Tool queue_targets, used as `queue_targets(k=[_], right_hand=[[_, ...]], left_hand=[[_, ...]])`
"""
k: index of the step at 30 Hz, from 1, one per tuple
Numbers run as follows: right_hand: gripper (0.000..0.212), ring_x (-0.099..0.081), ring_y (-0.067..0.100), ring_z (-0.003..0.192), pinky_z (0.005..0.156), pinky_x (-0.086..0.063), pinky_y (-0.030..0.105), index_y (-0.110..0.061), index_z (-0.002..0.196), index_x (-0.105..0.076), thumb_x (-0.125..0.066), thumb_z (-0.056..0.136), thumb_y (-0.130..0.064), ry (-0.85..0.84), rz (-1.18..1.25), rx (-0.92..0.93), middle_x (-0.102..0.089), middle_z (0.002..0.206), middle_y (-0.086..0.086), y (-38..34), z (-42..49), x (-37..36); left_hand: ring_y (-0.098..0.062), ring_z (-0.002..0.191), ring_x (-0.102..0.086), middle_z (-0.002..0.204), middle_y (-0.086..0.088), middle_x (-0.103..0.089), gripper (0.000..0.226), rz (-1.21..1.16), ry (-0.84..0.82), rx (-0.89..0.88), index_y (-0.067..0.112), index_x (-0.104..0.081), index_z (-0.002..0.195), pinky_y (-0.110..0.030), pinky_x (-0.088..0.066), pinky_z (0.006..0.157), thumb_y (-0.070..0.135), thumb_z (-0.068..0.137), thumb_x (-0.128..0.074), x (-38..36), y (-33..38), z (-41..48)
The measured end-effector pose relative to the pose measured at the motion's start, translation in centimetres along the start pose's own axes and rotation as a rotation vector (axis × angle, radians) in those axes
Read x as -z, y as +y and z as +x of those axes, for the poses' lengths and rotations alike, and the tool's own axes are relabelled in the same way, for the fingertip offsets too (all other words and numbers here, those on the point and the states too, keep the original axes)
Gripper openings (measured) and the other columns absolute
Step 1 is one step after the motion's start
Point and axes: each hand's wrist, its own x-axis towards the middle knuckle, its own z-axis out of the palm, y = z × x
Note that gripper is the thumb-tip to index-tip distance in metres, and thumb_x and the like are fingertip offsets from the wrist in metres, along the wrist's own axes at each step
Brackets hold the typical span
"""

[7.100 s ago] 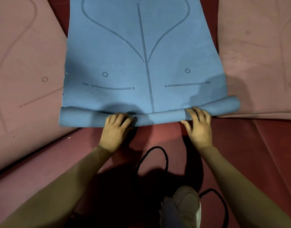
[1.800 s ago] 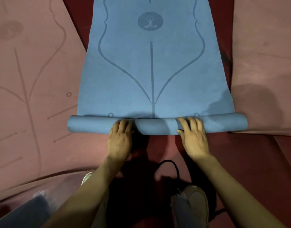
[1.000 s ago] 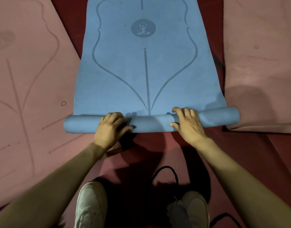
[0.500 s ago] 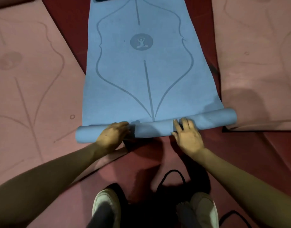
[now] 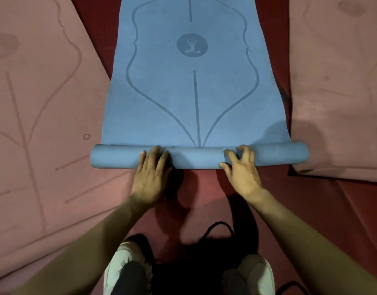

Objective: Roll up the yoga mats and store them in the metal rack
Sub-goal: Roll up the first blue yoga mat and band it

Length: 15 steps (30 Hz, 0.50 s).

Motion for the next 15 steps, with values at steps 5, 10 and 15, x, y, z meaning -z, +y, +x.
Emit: queue_targets(k=[5, 10, 15], right_hand=[[0.036, -0.055, 0.039, 0.094, 0.079, -0.051, 0.045, -0.007, 0.109, -0.066, -0.069, 0.081, -0.031, 0.041, -0.129, 0.029, -0.055, 0.101, 0.02, 0.1, 1.3, -0.1], [0.046, -0.057, 0.04, 0.096, 0.085, -0.051, 0.046, 0.003, 0.117, -0.057, -0.051, 0.088, -0.033, 0.015, -0.101, -0.017, -0.06, 0.101, 0.023, -0.3, 2.9, -0.4], [0.043, -0.055, 0.041, 0.091, 0.085, -0.048, 0.047, -0.001, 0.098, -0.063, -0.039, 0.089, -0.036, 0.06, -0.024, 0.061, -0.057, 0.097, 0.022, 0.6, 3.8, -0.4]], left_hand=[[-0.036, 0.114, -0.037, 0.126, -0.018, -0.042, 0.066, 0.046, 0.105, 0.106, 0.005, -0.044, 0.14, -0.06, -0.013, 0.11, 0.044, 0.087, -0.038, -0.1, 0.5, 0.8], [-0.035, 0.126, -0.037, 0.132, -0.022, -0.05, 0.063, -0.004, 0.169, 0.077, 0.005, -0.044, 0.135, -0.053, -0.016, 0.112, 0.046, 0.088, -0.042, -0.5, 0.3, 1.4], [-0.033, 0.13, -0.037, 0.137, -0.02, -0.048, 0.05, -0.018, 0.184, 0.036, 0.012, -0.045, 0.127, -0.051, -0.016, 0.111, 0.042, 0.087, -0.041, -0.2, -0.6, 2.4]])
